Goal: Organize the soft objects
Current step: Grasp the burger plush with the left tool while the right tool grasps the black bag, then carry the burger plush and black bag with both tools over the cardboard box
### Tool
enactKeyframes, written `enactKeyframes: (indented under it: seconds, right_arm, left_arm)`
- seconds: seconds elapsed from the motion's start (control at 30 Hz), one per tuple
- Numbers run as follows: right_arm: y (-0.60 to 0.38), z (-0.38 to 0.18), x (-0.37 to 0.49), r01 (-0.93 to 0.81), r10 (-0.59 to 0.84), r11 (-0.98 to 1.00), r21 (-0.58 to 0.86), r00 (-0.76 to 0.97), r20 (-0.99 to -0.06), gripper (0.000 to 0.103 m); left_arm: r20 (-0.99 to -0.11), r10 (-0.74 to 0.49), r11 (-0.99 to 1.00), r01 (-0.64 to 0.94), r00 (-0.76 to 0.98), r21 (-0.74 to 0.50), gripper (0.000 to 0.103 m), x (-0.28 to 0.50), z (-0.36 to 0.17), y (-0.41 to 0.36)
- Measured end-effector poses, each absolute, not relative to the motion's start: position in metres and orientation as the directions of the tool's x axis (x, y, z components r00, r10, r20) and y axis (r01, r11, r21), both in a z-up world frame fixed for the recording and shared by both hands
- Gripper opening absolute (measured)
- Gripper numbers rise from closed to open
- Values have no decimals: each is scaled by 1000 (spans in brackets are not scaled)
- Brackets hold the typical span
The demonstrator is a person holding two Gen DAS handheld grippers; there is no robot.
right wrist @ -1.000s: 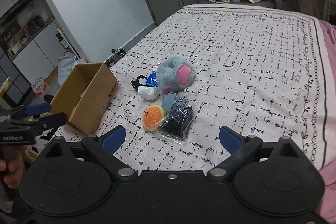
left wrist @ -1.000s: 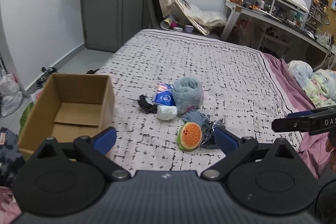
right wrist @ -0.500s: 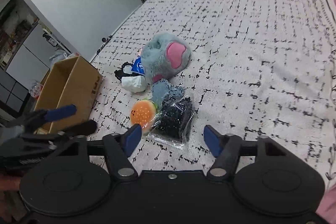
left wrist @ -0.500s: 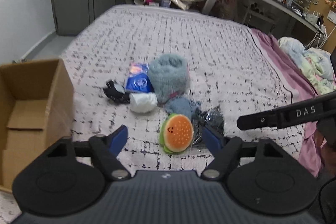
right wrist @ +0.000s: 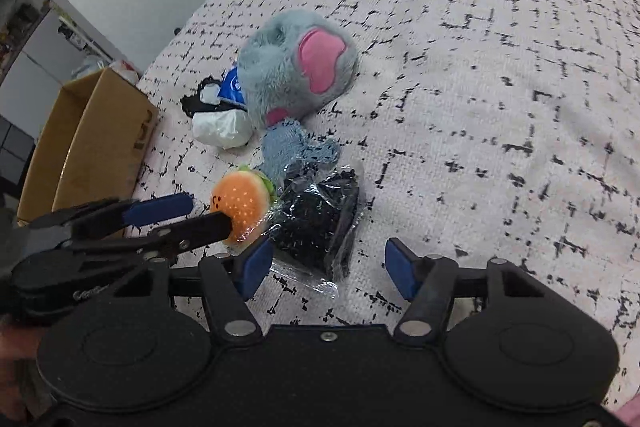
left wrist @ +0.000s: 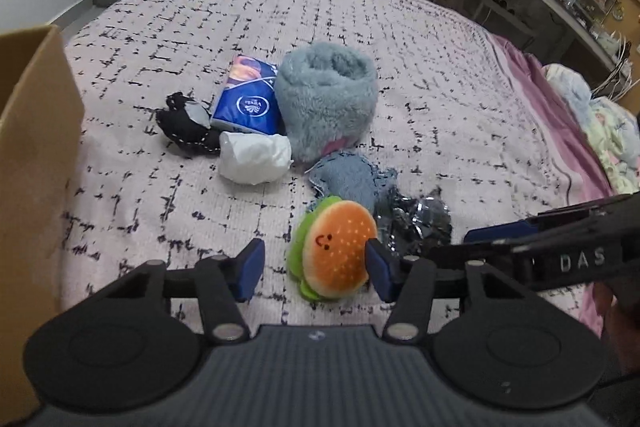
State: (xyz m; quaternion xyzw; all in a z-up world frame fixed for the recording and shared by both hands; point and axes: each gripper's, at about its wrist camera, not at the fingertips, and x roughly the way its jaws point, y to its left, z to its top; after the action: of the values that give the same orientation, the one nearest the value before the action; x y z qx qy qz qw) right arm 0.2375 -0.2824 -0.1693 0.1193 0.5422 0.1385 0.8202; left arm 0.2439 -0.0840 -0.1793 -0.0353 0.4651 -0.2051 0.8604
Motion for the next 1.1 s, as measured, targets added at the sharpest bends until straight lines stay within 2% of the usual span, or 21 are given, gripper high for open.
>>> enactKeyframes:
  seconds: [0.13, 0.23, 0.3, 0.33, 0.37, 0.43, 0.57, 0.7, 1.1]
  right_arm:
    - [-276, -173, 245, -98, 354, 934, 343, 374, -858, 62]
    - [-274, -176, 250, -86, 342, 938, 336, 385, -857, 55]
    - [-274, -179, 251, -70, 338, 938, 339, 395, -854, 52]
    - [-273, -179, 251, -73, 333, 940, 333, 401, -853, 51]
    - [-271, -179, 250, -78, 326, 943, 323, 409, -852, 50]
    - [-265, -179, 248, -90, 300, 953, 291, 425, -854, 43]
    - [-267, -177, 244, -61, 308, 947, 314, 442, -842, 38]
    - [-271, -170, 235, -47, 317, 941, 335, 469, -824, 34]
    - [-267, -135, 220, -61, 333, 930, 361, 550, -766, 34]
  left_arm:
    - [-805, -389, 913, 302, 448, -273, 54, 254, -191, -89]
    - [-805, -393, 914, 288, 444, -287, 52, 257, -195, -88]
    - [-796, -412, 905, 299, 443, -302, 44, 257, -196, -86]
    - [-788, -436, 894, 311, 436, -323, 32, 255, -196, -86]
    - [-782, -451, 887, 316, 431, -338, 29, 254, -196, -87]
    - [-778, -444, 890, 322, 444, -324, 26, 250, -193, -89]
    - [-767, -440, 891, 332, 466, -310, 22, 244, -188, -89]
    - [-753, -436, 894, 335, 493, -299, 21, 237, -179, -84]
    - [-709, -400, 912, 326, 580, -248, 21, 210, -132, -61]
